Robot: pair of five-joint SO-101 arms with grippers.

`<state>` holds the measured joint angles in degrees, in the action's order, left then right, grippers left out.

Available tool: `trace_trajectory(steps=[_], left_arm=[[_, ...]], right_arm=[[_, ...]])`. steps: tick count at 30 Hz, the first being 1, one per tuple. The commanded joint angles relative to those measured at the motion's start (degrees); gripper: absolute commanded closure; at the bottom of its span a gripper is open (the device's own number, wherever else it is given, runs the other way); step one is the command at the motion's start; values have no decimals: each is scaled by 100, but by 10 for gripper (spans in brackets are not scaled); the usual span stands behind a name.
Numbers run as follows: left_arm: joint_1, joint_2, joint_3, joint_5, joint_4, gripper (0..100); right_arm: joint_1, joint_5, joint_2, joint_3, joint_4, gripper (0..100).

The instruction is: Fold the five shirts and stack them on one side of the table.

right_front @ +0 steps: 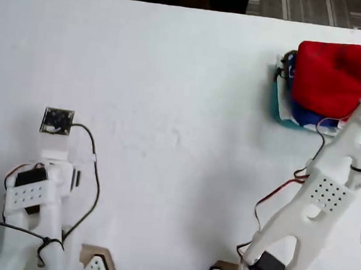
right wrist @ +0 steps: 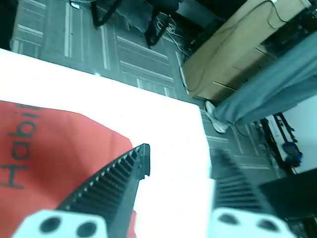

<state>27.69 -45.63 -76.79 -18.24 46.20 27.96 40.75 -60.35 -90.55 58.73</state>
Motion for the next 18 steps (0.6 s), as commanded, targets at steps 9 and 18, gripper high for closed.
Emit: trace_trajectory(steps=[9, 18], left_arm=[[35, -114, 13, 26, -88, 834], [35, -114, 13, 26, -88, 834]], right_arm=[[-224, -88, -998, 35, -1024, 979], [-66, -53, -2352, -9, -2949, 979]])
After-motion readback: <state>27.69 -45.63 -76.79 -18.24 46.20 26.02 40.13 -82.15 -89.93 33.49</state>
